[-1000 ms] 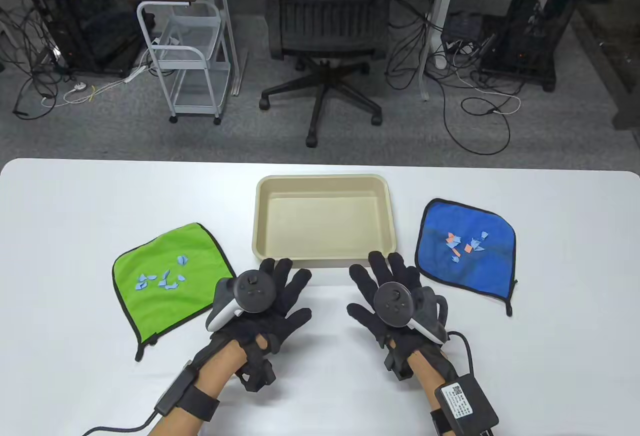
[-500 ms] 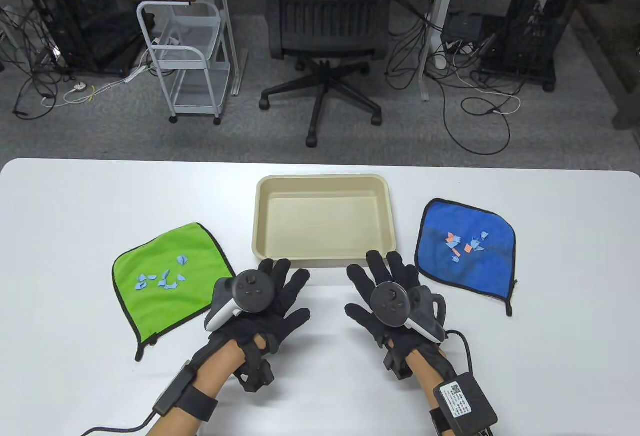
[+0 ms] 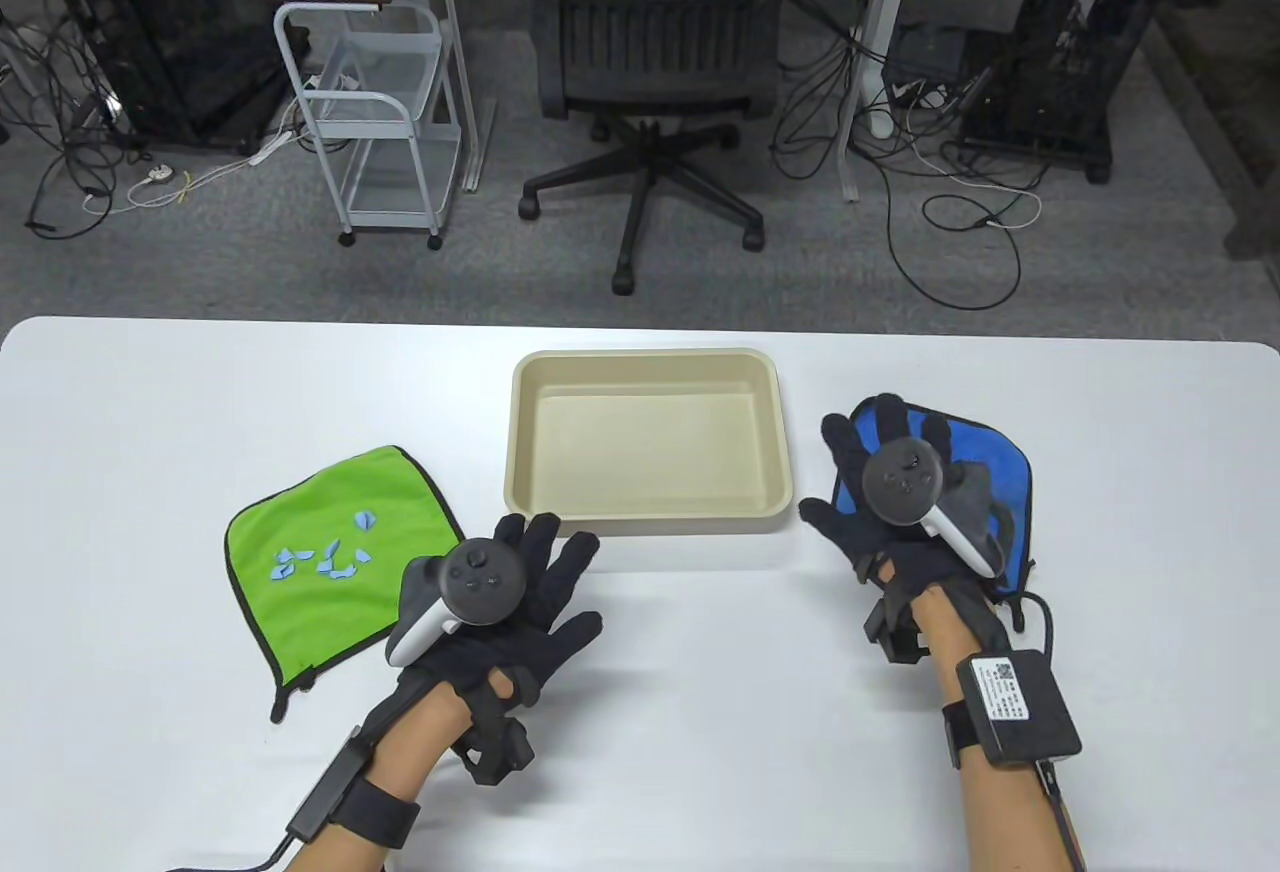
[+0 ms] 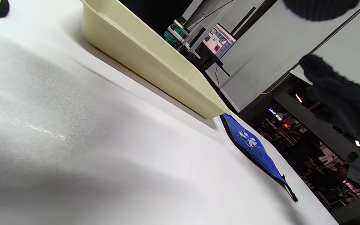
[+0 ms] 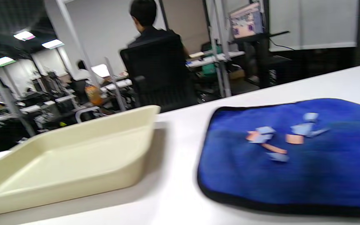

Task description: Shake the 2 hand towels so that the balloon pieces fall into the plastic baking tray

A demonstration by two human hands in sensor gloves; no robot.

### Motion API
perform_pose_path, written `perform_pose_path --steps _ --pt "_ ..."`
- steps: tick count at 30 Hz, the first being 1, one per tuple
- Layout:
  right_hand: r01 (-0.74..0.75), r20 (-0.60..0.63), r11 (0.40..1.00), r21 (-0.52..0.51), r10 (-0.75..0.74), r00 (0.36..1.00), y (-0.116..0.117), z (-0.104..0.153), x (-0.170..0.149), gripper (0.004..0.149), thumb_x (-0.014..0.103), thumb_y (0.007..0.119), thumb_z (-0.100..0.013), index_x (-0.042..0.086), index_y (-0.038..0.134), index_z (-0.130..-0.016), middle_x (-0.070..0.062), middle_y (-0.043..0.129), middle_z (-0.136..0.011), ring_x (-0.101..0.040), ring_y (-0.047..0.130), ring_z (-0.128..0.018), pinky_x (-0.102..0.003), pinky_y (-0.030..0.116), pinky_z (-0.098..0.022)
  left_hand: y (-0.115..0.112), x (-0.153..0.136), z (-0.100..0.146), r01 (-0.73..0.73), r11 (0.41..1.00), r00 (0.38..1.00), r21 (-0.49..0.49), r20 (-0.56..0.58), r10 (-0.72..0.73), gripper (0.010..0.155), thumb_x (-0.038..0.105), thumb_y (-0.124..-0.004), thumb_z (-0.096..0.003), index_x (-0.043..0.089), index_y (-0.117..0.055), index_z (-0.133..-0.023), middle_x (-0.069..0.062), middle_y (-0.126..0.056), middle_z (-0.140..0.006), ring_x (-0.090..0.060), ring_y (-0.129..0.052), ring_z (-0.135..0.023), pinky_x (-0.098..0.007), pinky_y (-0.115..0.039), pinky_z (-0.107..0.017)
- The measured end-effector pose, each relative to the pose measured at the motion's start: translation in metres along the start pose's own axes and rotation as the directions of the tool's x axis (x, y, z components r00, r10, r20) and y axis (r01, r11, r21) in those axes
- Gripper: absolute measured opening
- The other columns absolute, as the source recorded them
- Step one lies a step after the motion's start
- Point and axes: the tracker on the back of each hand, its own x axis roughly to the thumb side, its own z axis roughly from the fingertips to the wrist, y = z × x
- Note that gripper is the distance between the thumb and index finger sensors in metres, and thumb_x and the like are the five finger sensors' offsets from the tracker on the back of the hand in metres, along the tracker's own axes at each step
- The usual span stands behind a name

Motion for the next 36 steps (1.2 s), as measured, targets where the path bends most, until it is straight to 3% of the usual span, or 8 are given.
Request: perform_pose_path --steps 6,17,27,36 --pt "-0.075 -0.153 0.989 0.129 0.094 0.984 0.016 -0.048 -0.049 0.088 0.077 0.067 -0.03 0.058 0.013 -0.096 0.006 -0.009 -0.116 -0.047 0.0 -0.104 -0.077 0.028 -0.069 0.002 -0.003 0.002 0.004 1.0 1.0 0.008 -0.012 -0.004 0.078 0.067 -0.056 -0.0374 0.055 -0.011 -0.099 0.008 0.009 -0.11 -0.024 0.024 -0.099 -0.071 -0.004 -0.067" --pt "-0.037 -0.297 0.962 0.27 0.12 0.947 0.062 -0.108 -0.084 0.086 0.075 0.07 -0.026 0.06 0.022 -0.096 0.009 -0.001 -0.118 -0.039 0.0 -0.108 -0.07 0.025 -0.075 0.003 -0.005 0.003 0.014 1.0 1.0 0.012 -0.02 -0.014 0.078 0.068 -0.056 -0.0374 0.055 -0.011 -0.1 0.007 0.01 -0.11 -0.024 0.024 -0.099 -0.071 -0.004 -0.067" --pt "-0.023 -0.332 0.946 0.322 0.135 0.933 0.091 -0.12 -0.09 0.081 0.074 0.07 -0.025 0.064 0.031 -0.094 0.012 0.007 -0.12 -0.036 0.008 -0.111 -0.063 0.032 -0.079 0.001 -0.011 0.005 0.022 1.0 0.999 0.006 -0.04 -0.022 0.078 0.068 -0.056 -0.0373 0.055 -0.011 -0.1 0.007 0.01 -0.11 -0.024 0.024 -0.099 -0.071 -0.004 -0.067" --pt "-0.134 -0.251 0.916 0.379 0.241 0.938 0.097 -0.106 -0.08 0.083 0.074 0.069 -0.024 0.064 0.024 -0.093 0.009 0.006 -0.119 -0.041 0.011 -0.108 -0.069 0.041 -0.073 0.005 -0.013 0.008 0.009 1.0 0.999 0.024 -0.045 -0.008 0.078 0.068 -0.056 -0.0373 0.055 -0.011 -0.1 0.007 0.01 -0.11 -0.024 0.024 -0.099 -0.071 -0.004 -0.067"
